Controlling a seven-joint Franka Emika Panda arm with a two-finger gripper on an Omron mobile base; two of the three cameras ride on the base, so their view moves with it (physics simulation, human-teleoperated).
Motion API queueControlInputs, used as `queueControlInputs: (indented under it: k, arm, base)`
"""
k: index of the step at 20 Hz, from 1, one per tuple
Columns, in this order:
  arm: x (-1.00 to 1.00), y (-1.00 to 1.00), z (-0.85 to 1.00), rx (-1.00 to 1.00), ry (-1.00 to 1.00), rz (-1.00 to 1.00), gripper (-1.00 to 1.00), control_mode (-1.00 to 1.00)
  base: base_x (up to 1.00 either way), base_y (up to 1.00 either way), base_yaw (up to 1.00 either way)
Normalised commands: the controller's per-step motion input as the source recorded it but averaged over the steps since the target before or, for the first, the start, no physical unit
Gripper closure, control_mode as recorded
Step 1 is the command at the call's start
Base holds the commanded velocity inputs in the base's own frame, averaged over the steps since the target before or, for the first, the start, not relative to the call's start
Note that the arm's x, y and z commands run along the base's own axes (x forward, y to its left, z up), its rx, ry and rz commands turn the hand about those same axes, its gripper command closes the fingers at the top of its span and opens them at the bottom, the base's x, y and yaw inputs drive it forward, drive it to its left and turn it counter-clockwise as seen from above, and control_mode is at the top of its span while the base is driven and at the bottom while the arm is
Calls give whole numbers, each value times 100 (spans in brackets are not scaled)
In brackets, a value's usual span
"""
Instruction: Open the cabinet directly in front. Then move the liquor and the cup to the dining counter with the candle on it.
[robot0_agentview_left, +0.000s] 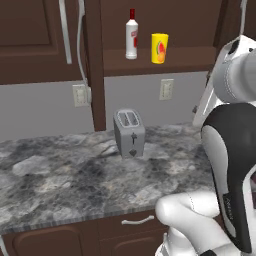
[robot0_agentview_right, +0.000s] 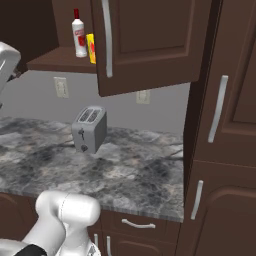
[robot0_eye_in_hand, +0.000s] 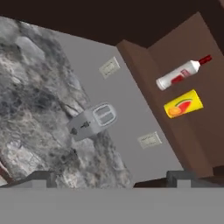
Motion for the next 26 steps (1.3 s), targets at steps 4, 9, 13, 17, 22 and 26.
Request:
queueControlInputs:
  k: [4,9,13,17,22,26]
  arm:
    - [94,-35,-3,-18,-3,0,-100,-100]
    - [76,-21,-65,-30,-9,9,-100,-100]
    - [78,0,-26,-11,0,3,-100,-100]
    - [78,-22,7,0,0,-3,-100,-100]
    - [72,-39,2,-1,0,-17,-100,-100]
    - [76,-34,0,-3,0,-32,-100,-100]
  base:
    - [0,0,0]
    - [0,0,0]
    - [0,0,0]
    - [0,0,0]
    - [0,0,0]
    - [0,0,0]
